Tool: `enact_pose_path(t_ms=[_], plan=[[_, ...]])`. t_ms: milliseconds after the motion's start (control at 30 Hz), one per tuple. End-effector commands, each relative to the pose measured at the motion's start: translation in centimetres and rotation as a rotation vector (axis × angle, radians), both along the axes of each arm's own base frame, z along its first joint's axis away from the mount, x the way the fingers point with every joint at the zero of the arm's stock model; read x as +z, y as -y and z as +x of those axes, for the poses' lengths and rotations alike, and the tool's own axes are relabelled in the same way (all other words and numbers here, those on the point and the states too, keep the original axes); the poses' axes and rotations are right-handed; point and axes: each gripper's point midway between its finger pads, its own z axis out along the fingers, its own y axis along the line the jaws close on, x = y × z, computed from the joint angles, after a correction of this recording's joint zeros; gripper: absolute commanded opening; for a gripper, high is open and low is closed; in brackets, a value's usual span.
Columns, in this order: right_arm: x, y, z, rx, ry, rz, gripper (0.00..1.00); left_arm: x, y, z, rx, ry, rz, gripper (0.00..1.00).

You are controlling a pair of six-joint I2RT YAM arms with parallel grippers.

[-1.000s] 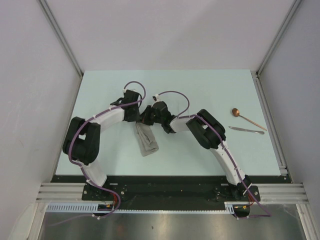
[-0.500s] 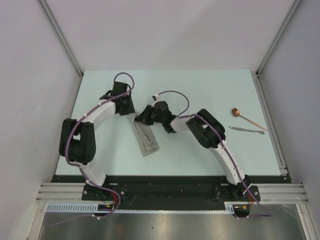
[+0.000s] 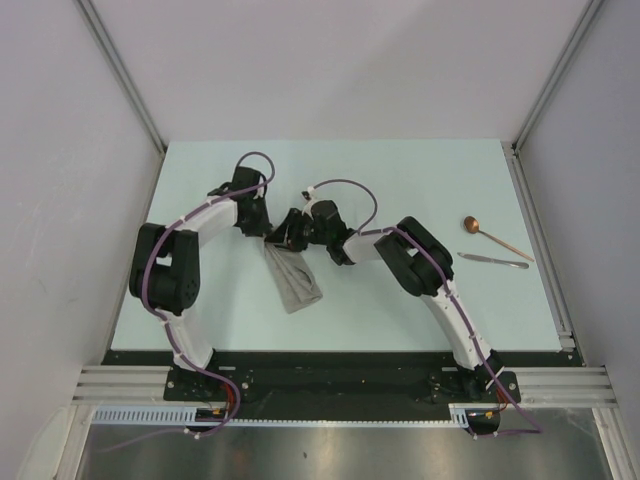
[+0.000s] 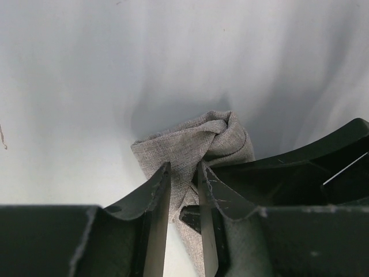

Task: Fold the napkin into a case and place the utensils inside
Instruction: Grasp the top corner of the smaller rectangle folded napkin from the folded napkin.

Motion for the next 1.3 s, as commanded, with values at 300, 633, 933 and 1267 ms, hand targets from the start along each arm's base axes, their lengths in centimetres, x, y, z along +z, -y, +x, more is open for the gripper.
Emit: enact_pose_path(t_ms=[300,633,933,1267], plan=[[0.5,1.9,-0.4,0.014,-0.035,0.013,0.28,1.1,0.3,-0.6,-0.034,-0.012,-0.001,0.2],[-1.5,1.6,-0.2,0.003,-0.059,-0.007,0.0,0.6,0.2,-0.8,-0.046,-0.043,0.055,0.29],[-1.2,-0.6,0.0,0.028,-0.051,-0.001,0.0,1.7,0.9,-0.1,-0.055,-0.001,0.064,0.08],[-2.2,-1.9,1.9,-0.021,-0.066,0.002,0.0,1.1,1.5,-0.4,-0.057,-0.015,0.056,0.0]])
